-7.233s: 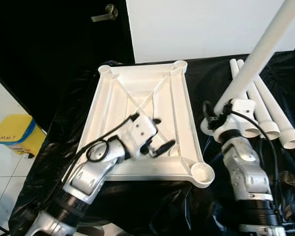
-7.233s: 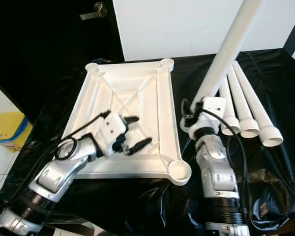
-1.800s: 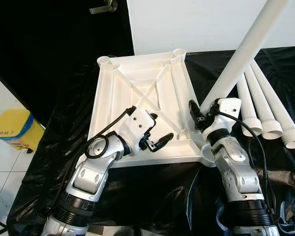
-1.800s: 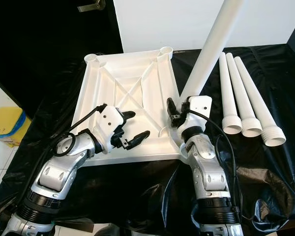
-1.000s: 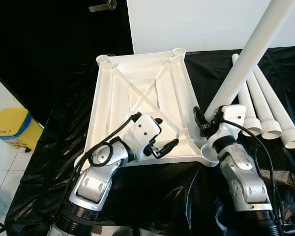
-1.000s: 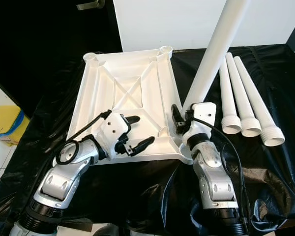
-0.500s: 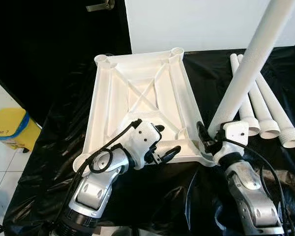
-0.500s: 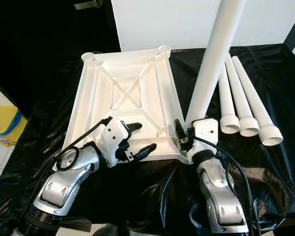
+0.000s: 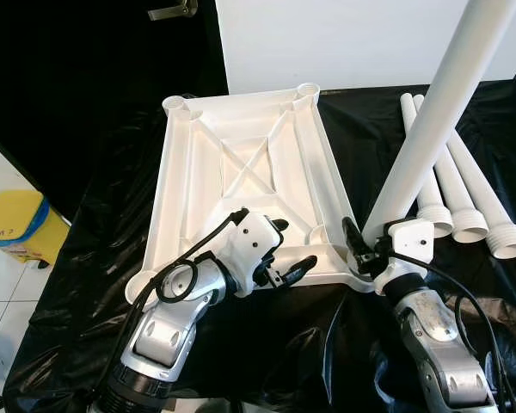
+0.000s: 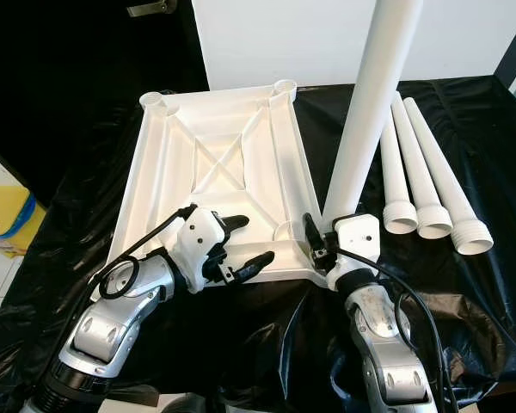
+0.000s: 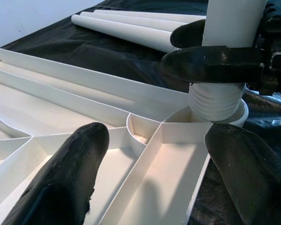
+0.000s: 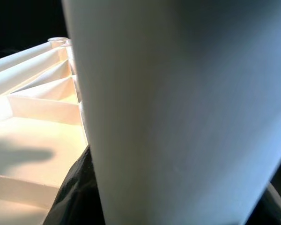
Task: Building children table
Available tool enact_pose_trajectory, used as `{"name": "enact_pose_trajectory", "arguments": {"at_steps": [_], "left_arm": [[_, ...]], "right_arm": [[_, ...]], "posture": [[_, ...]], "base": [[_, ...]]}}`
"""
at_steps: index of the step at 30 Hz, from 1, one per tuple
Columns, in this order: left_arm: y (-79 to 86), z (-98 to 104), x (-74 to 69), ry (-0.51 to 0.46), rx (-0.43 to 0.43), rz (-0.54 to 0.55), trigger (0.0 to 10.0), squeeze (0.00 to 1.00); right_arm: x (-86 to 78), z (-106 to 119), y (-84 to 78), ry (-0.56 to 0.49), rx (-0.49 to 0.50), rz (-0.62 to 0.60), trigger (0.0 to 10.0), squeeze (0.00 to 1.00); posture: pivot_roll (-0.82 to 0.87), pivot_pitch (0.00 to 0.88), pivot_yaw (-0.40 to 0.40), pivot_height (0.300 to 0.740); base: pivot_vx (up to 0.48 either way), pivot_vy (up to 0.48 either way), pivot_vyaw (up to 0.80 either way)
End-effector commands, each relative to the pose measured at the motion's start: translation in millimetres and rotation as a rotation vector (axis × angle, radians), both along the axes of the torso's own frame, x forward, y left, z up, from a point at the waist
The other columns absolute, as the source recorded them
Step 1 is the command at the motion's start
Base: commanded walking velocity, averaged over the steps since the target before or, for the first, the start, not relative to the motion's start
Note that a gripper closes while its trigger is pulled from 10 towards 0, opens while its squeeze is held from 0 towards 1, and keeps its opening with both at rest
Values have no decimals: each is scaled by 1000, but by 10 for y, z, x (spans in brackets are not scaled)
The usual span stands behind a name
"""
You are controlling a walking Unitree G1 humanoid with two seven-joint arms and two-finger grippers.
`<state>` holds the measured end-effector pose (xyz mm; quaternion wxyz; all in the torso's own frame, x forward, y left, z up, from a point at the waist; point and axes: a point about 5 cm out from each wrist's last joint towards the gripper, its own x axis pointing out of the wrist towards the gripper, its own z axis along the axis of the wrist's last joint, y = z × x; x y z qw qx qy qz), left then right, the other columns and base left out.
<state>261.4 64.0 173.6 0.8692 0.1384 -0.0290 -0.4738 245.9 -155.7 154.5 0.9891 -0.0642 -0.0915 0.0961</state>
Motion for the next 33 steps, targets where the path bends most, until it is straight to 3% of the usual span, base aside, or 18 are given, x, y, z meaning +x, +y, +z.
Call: {"name": "enact_pose_trajectory", "arguments": {"at_steps": [1,21,33], "left_arm": [[-11,27,-17,-15,0,-10,10000,0],[-63,18,-87,-4,-4,-75,10000,0],[-58,35,-101,-8,1,-77,10000,0]], "right_arm": [[-47,-153,-14,75,-26,-4,10000,0],[-113,-264,-19,21,-114,72,10000,0],[-110,-430,-6,13,-68,123,10000,0]], "posture": [[-57,128,53,740],[-66,124,60,740],[-54,123,67,740]], "base": [[0,0,0],[0,0,0],[0,0,0]]}}
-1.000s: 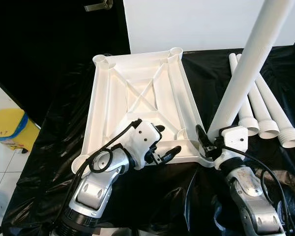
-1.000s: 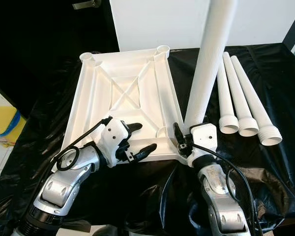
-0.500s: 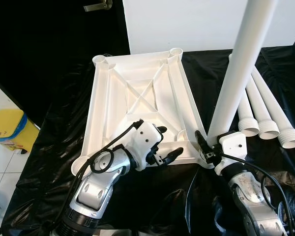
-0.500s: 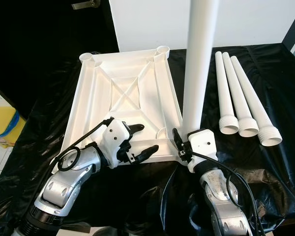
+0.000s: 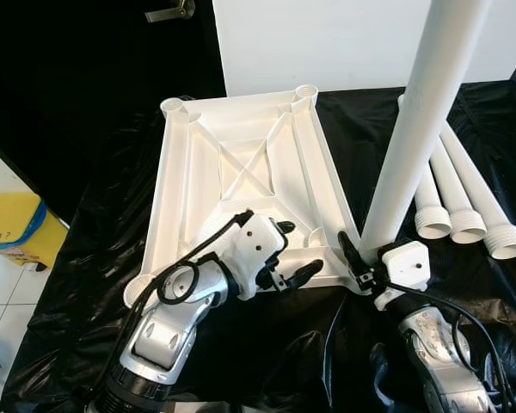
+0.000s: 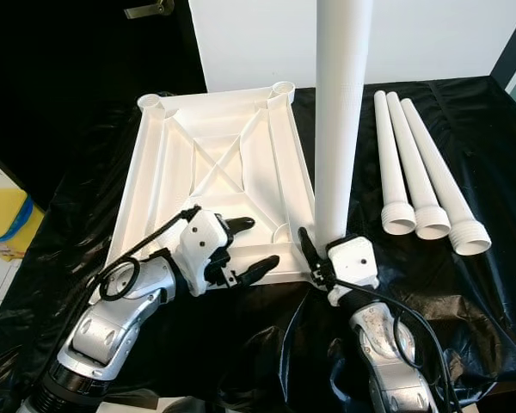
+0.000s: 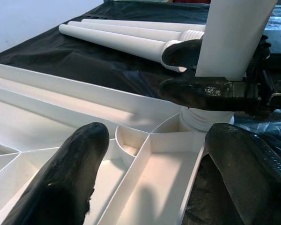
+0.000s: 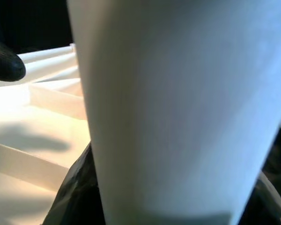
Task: Building children table
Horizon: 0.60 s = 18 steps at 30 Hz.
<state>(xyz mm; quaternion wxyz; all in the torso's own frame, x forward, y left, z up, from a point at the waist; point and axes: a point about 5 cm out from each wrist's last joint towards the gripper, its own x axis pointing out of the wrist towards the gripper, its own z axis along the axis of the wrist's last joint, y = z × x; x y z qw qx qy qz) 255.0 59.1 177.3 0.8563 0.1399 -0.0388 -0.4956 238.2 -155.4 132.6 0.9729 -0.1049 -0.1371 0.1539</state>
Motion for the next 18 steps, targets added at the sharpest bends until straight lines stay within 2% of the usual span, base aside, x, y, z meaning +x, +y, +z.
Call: {"name": "enact_pose_trajectory", "arguments": {"at_steps": [1,18], "left_arm": [[-7,0,-39,5,4,-25,10000,0],[11,2,-45,6,0,-12,10000,0]], "right_arm": [[-30,-239,-9,118,14,5,10000,0],[14,-303,-28,201,91,-43,10000,0]], "posture": [[-51,127,71,740],[-42,132,61,740]], "base": [[0,0,0],[0,0,0]]}}
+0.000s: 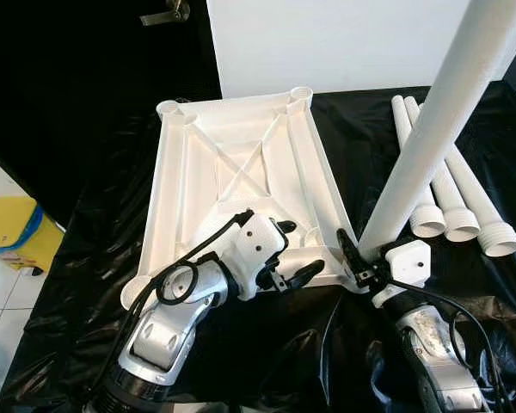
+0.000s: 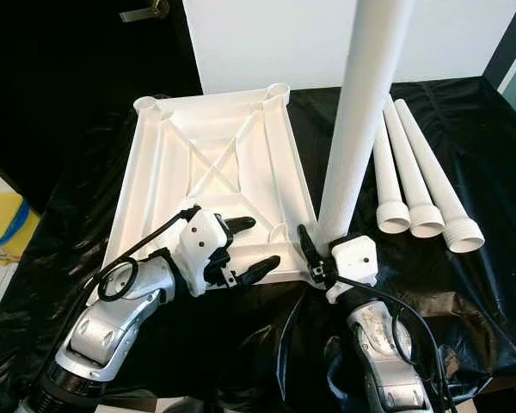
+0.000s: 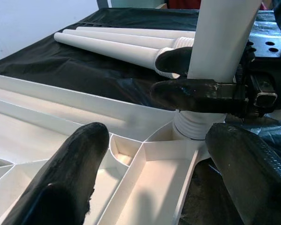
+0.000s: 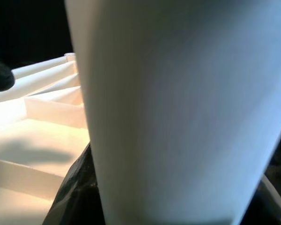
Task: Building children table
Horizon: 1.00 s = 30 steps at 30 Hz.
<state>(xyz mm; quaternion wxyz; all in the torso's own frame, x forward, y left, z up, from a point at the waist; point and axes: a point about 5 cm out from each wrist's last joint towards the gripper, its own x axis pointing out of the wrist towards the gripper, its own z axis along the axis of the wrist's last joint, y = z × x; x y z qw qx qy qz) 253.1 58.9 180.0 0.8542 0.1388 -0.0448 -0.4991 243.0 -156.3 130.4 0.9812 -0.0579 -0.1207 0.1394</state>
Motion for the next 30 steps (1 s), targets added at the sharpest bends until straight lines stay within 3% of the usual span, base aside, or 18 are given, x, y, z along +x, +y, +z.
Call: {"name": "enact_pose_trajectory", "arguments": {"at_steps": [1,21,22,25,30], "left_arm": [[10,-28,-31,17,3,-1,10000,0],[-17,-42,-46,25,-1,-13,10000,0],[-16,-36,-41,22,1,-15,10000,0],[-15,-31,-36,22,3,-16,10000,0],[-14,-24,-32,20,2,-16,10000,0]], "right_arm": [[-35,-298,-35,185,14,-45,10000,0],[-63,-301,-42,260,130,-116,10000,0],[-57,-322,-79,285,184,-148,10000,0],[-50,-340,-111,304,216,-172,10000,0],[-44,-328,-107,291,189,-165,10000,0]], "posture": [[-44,133,56,740],[-58,131,54,740],[-59,131,58,740],[-59,132,59,740],[-62,134,61,740]], "base": [[0,0,0],[0,0,0],[0,0,0],[0,0,0],[0,0,0]]}}
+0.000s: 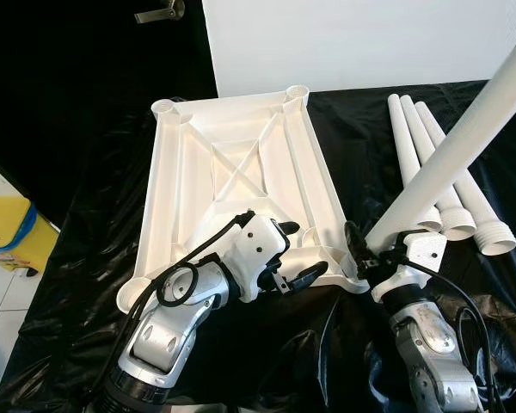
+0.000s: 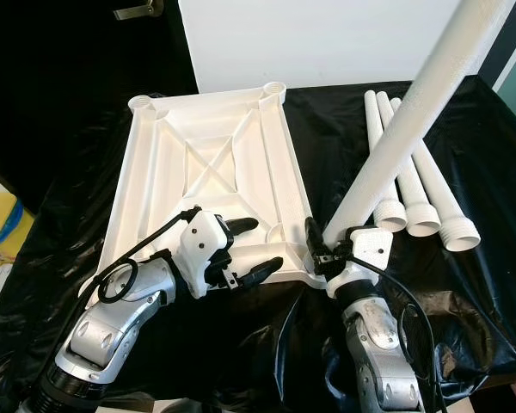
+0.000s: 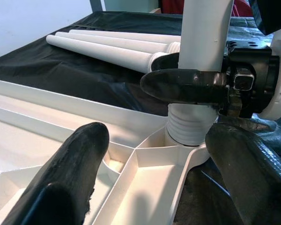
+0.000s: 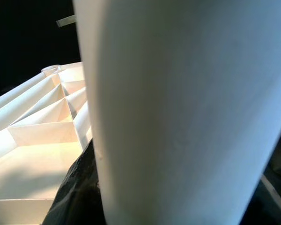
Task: Building children table
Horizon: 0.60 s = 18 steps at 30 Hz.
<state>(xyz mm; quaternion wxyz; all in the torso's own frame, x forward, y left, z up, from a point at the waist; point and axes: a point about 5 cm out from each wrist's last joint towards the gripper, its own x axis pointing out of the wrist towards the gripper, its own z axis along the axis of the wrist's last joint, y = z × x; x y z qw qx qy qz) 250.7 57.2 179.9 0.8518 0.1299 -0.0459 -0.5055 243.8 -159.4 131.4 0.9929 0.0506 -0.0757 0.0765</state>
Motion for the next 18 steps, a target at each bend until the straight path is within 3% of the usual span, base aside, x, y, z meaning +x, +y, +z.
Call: {"name": "enact_pose_trajectory", "arguments": {"at_steps": [1,18], "left_arm": [[3,-21,-6,11,16,-1,10000,0],[13,-7,20,5,10,5,10000,0]], "right_arm": [[-56,-329,-61,170,-51,-27,10000,0],[-226,-242,45,-39,-245,96,10000,0]], "posture": [[-63,135,61,740],[-75,141,70,740]], "base": [[0,0,0],[0,0,0]]}}
